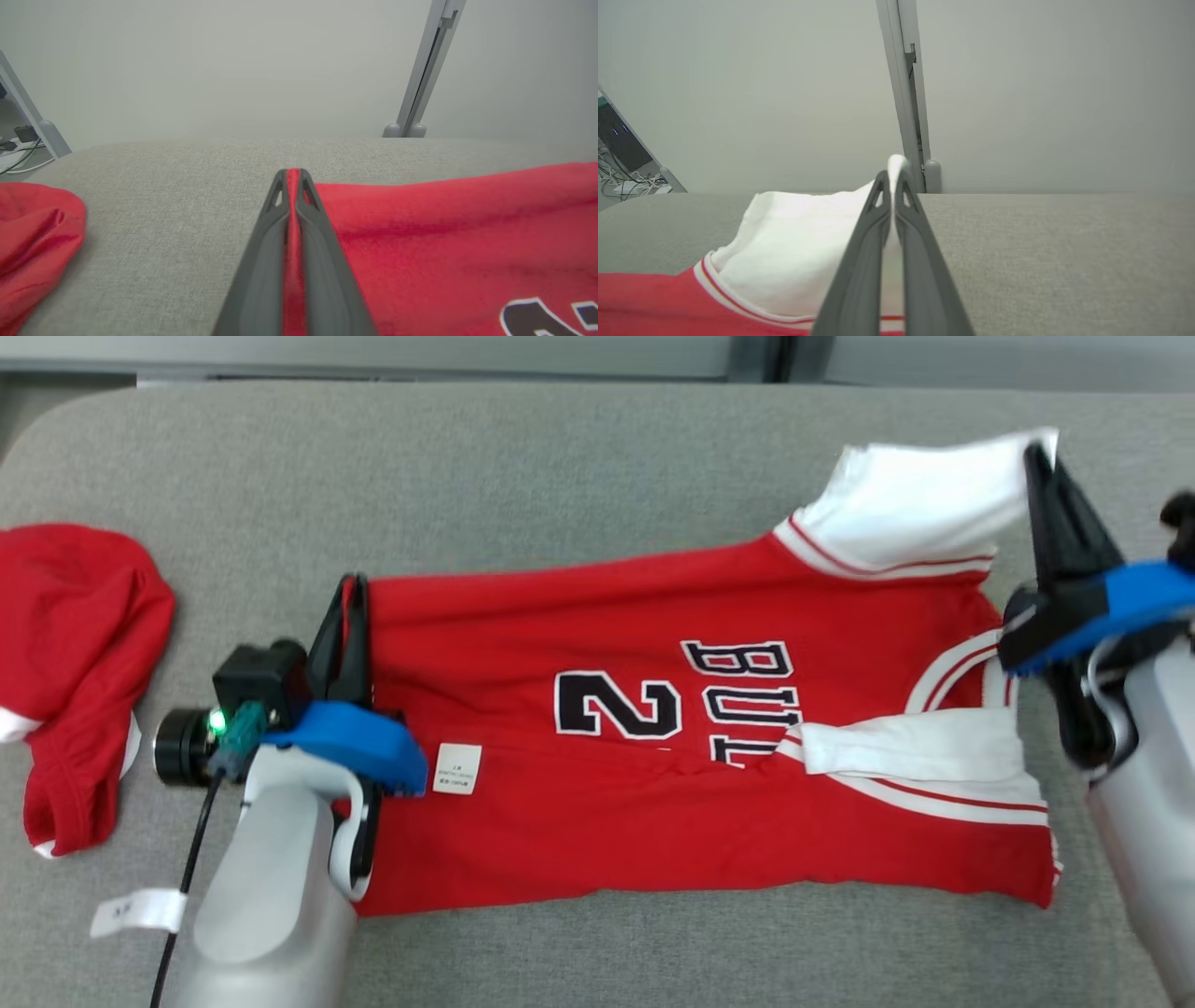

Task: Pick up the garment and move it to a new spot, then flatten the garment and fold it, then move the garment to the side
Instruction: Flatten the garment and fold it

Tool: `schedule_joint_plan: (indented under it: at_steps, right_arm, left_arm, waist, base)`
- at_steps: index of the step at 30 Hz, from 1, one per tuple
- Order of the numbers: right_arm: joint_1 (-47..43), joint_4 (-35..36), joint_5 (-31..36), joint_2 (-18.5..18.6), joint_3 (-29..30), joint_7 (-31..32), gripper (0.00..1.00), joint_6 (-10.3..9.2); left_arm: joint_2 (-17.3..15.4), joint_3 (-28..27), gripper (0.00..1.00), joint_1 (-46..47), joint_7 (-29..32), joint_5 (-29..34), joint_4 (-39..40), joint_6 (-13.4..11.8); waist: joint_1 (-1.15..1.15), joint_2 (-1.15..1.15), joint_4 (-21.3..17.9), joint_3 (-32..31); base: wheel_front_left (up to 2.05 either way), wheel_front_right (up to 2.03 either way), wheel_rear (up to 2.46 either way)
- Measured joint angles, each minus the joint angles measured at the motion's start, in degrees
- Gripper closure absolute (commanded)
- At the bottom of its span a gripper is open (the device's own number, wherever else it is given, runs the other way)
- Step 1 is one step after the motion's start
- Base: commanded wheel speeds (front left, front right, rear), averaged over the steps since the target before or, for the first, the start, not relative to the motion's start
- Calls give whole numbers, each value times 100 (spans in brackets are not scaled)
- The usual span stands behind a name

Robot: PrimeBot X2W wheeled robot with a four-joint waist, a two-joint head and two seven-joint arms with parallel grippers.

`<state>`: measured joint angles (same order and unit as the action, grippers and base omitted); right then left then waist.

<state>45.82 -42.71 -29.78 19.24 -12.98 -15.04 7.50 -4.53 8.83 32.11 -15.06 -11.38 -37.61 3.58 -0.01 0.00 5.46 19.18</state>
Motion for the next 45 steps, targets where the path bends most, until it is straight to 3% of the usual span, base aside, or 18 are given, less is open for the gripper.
schedule_joint_plan:
  at_steps: [7, 15, 16, 17, 18, 19, 26, 32, 45]
  right_arm:
    - [-1718, 778, -526, -129, 5, -1, 100, -1]
    - [-2662, 759, -668, -438, -119, 0, 100, -1]
    - [-2715, 708, -667, -458, -132, -1, 100, -1]
    - [-2765, 651, -661, -479, -133, 0, 100, -1]
    - [-2811, 610, -643, -504, -108, 0, 49, -1]
    - [-2852, 535, -405, -510, -19, 0, 0, -1]
    - [-3099, 821, 706, -758, 747, 0, 0, -1]
    - [-3624, 1287, 1763, -1206, 1356, -1, 0, -1]
    - [-3917, 1143, 2085, -1507, 1523, -1, 0, -1]
  left_arm:
    - [29, -227, 100, -810, 0, 185, -55, 57]
    - [107, -444, 100, -1547, 0, 198, -149, 56]
    - [120, -459, 86, -1612, 0, 198, -148, 49]
    - [124, -461, 56, -1681, 0, 204, -134, 47]
    - [130, -464, 3, -1746, 0, 238, -114, 24]
    - [141, -493, 0, -1887, 0, 264, -56, -38]
    - [159, -613, 0, -2418, -1, 547, 790, -245]
    - [160, -549, 0, -2994, -1, 638, 1280, -307]
    - [165, -201, 0, -3445, 0, 368, 1436, -391]
  waist:
    - [0, 0, -240, -510]
    - [0, 0, -429, -943]
    - [0, 0, -431, -991]
    - [0, 0, -431, -1038]
    - [0, 0, -428, -1085]
    - [0, 0, -417, -1185]
    - [1, 0, -420, -1493]
    - [1, 0, -411, -1738]
    - [1, 0, -390, -1848]
  base:
    - [0, 0, 0]
    - [0, 0, 0]
    - [0, 0, 0]
    - [0, 0, 0]
    - [0, 0, 0]
    - [0, 0, 0]
    - [0, 0, 0]
    - [0, 0, 0]
    - [0, 0, 0]
